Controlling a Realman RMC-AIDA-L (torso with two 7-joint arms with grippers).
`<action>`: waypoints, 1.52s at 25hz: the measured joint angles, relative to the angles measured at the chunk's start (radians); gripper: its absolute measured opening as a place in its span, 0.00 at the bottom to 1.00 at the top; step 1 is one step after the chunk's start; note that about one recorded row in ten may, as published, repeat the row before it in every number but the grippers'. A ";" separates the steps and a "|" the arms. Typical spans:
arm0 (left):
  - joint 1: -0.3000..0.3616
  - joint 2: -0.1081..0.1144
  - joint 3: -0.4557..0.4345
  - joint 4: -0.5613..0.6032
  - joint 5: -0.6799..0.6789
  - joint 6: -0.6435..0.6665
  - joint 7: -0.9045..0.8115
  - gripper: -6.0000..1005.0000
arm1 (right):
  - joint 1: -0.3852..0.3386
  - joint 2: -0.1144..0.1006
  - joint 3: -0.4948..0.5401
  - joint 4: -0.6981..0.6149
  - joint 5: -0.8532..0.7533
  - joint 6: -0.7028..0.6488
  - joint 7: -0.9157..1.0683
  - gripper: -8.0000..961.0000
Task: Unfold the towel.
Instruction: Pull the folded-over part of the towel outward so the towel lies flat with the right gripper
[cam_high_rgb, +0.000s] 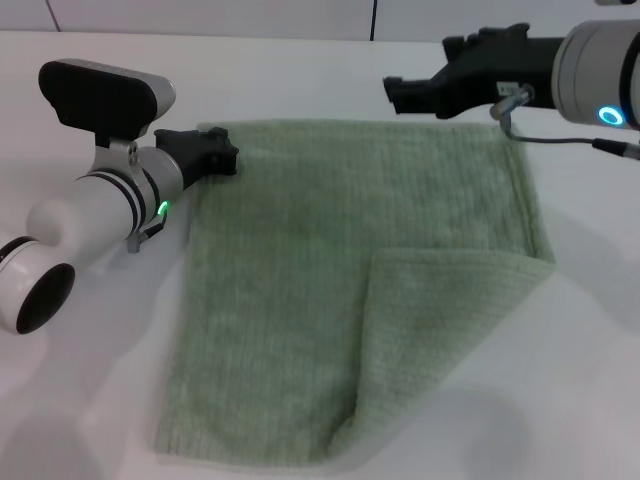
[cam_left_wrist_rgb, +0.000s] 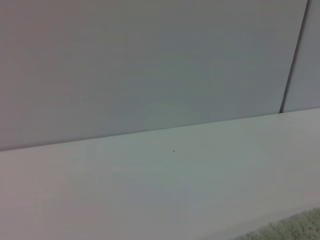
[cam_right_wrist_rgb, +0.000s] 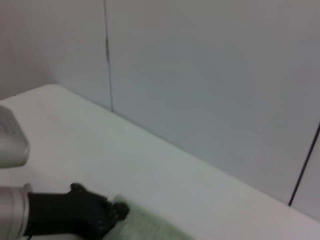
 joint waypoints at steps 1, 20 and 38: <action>0.000 0.000 0.000 0.000 0.000 0.000 0.000 0.00 | 0.013 -0.001 0.004 0.008 0.006 0.027 0.000 0.81; -0.006 0.002 -0.004 -0.012 0.000 -0.007 0.001 0.00 | 0.196 0.003 -0.007 0.299 0.117 0.159 -0.096 0.81; -0.008 0.002 -0.005 -0.012 0.000 -0.008 0.002 0.00 | 0.298 0.003 0.004 0.535 0.182 0.242 -0.179 0.79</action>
